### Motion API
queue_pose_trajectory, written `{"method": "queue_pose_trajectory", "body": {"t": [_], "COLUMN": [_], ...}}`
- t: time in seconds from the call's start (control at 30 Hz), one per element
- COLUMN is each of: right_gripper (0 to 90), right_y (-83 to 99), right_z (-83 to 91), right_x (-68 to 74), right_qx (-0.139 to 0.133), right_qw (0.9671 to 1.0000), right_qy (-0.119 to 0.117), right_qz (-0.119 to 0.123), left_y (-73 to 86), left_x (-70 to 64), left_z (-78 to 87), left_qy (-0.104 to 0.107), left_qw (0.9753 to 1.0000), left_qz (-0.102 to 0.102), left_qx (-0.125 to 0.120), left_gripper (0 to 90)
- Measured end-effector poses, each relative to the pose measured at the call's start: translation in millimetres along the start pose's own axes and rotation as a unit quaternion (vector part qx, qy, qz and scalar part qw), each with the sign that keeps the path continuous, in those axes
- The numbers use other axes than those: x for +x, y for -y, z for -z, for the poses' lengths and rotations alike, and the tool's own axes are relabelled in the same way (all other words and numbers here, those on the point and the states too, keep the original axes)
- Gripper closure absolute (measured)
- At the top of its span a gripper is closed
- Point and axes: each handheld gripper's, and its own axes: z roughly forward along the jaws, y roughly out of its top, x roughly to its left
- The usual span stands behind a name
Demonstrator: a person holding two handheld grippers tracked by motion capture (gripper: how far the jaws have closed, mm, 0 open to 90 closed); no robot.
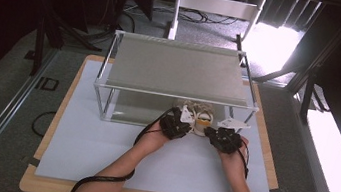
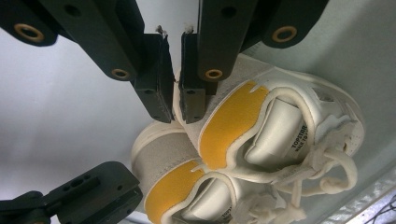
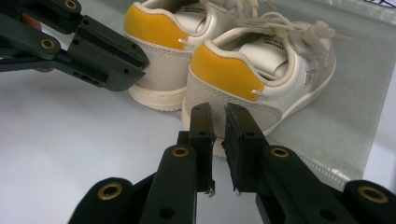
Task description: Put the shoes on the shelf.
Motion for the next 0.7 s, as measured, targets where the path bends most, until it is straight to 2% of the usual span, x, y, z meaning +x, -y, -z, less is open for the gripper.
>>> {"method": "queue_pose_trajectory", "body": {"t": [0.23, 0.43, 0.5, 0.63, 0.7], "right_gripper": [80.8, 79.5, 79.6, 78.0, 77.8], "right_y": [-5.3, -8.2, -8.2, -6.0, -3.7], "right_z": [-11.0, -21.1, -22.7, -21.9, -20.2], "right_x": [-4.3, -4.9, -5.4, -4.9, -4.5], "right_qx": [0.003, 0.003, 0.001, -0.005, -0.008], "right_qw": [1.0, 0.9999, 0.9999, 0.9999, 0.9999], "right_qy": [0.005, 0.008, 0.009, 0.006, -0.004], "right_qz": [-0.005, -0.011, -0.012, -0.013, -0.012], "left_y": [1.4, 1.7, 1.7, 1.5, 3.0], "left_x": [12.3, 17.6, 18.1, 16.0, 14.5], "left_z": [-6.5, -12.6, -13.2, -12.4, -10.1], "left_qy": [0.005, -0.002, 0.0, -0.001, 0.004], "left_qw": [0.9999, 0.9999, 0.9997, 0.9998, 0.9997], "left_qz": [0.014, 0.016, 0.023, 0.021, 0.022], "left_qx": [-0.006, 0.002, 0.002, 0.003, -0.002], "left_gripper": [82.6, 82.5, 82.5, 79.8, 79.5]}}
